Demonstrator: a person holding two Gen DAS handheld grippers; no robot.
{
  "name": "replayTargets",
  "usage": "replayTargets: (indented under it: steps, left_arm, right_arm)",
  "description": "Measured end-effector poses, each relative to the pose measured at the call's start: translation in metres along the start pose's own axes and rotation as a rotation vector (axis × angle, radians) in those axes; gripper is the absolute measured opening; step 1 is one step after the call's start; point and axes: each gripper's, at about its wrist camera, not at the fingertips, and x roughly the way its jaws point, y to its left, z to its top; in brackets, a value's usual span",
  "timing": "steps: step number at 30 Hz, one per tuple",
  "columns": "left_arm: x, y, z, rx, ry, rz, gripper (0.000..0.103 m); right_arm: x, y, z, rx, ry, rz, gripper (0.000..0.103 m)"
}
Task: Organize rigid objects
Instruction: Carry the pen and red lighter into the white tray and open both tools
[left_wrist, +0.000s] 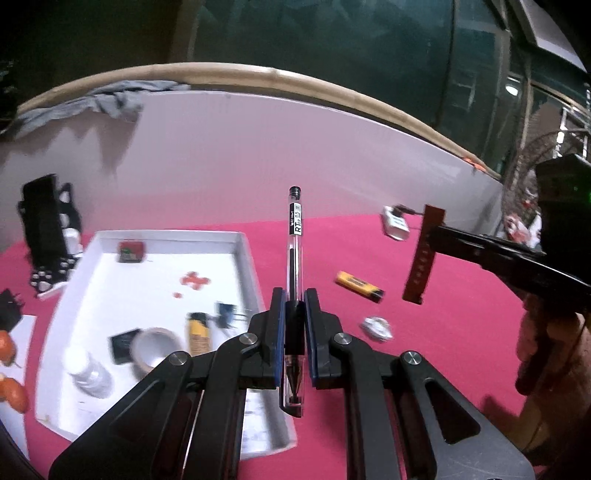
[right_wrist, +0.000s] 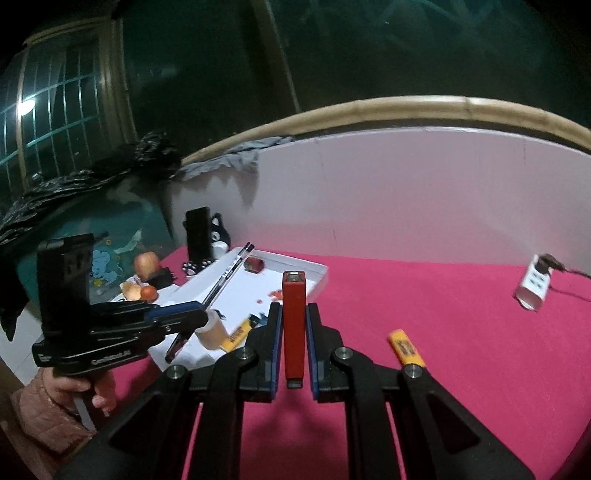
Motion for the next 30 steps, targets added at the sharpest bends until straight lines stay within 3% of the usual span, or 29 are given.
replayTargets:
  steps: [9, 19, 28, 30]
  left_arm:
    - [-0.002, 0.057, 0.008, -0.056, -0.016, 0.139, 0.009]
    - [0.036, 0.126, 0.016, -0.166, 0.061, 0.258, 0.009]
    - [0.065, 0.15, 0.001, -0.258, 0.133, 0.277, 0.009]
    - [0.068, 0.151, 0.0, -0.272, 0.146, 0.264, 0.018]
  right_arm:
    - [0.037, 0.036, 0.02, -0.049, 0.021, 0.053, 0.01]
    - [0.102, 0.06, 0.015, -0.042, 0.137, 0.074, 0.01]
    - [0.173, 0.06, -0.008, 0.005, 0.285, 0.042, 0.011]
    - [0.181, 0.056, -0.01, 0.039, 0.291, 0.039, 0.011]
